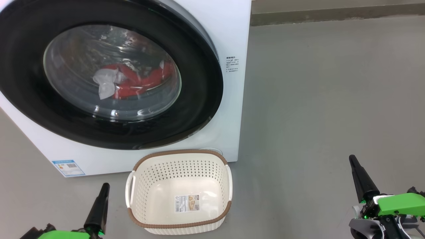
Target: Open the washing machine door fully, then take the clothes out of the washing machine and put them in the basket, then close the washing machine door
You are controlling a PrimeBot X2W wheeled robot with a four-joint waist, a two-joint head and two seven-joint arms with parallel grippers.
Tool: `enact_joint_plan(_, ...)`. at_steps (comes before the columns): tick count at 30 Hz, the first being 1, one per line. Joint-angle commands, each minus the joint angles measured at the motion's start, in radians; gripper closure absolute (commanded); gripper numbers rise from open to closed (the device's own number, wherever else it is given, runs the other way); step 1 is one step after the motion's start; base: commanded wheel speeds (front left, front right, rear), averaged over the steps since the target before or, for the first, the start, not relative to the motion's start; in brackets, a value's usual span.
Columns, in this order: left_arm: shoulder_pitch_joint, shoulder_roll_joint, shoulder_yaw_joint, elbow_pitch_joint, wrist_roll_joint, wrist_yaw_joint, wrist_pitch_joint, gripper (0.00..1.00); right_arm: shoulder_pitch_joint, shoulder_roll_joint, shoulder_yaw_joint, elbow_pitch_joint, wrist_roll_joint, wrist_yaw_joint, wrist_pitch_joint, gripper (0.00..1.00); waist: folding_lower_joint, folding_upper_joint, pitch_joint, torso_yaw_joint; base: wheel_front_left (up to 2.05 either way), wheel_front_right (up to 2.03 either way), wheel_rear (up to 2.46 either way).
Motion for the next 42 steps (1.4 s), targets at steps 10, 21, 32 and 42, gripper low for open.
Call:
enact_joint_plan(10, 0.024, -0.004, -0.011, 0.018, 0.014, 0.001, -0.019, 0.00, 0.024, 0.010, 0.018, 0.026, -0.016, 0.000, -0.019, 0.00, 0.0021, -0.0001, -0.001, 0.002, 0.00, 0.00, 0.00)
enact_joint_plan(21, 0.035, -0.003, -0.008, -0.007, 0.143, 0.000, -0.051, 0.00, 0.037, 0.002, 0.038, 0.018, -0.122, 0.000, -0.052, 0.00, 0.0000, -0.0001, 0.003, 0.007, 0.00, 0.00, 0.00)
enact_joint_plan(32, 0.047, -0.003, -0.007, -0.031, 0.316, 0.002, -0.084, 0.00, 0.043, -0.002, 0.054, 0.012, -0.231, 0.000, -0.084, 0.00, 0.0000, -0.0001, 0.007, 0.010, 0.00, 0.00, 0.00)
enact_joint_plan(42, 0.057, -0.002, -0.024, -0.049, 0.461, 0.021, -0.113, 0.00, 0.049, -0.013, 0.076, 0.004, -0.385, 0.000, -0.113, 0.00, 0.0000, -0.0001, 0.009, 0.014, 0.00, 0.00, 0.00)
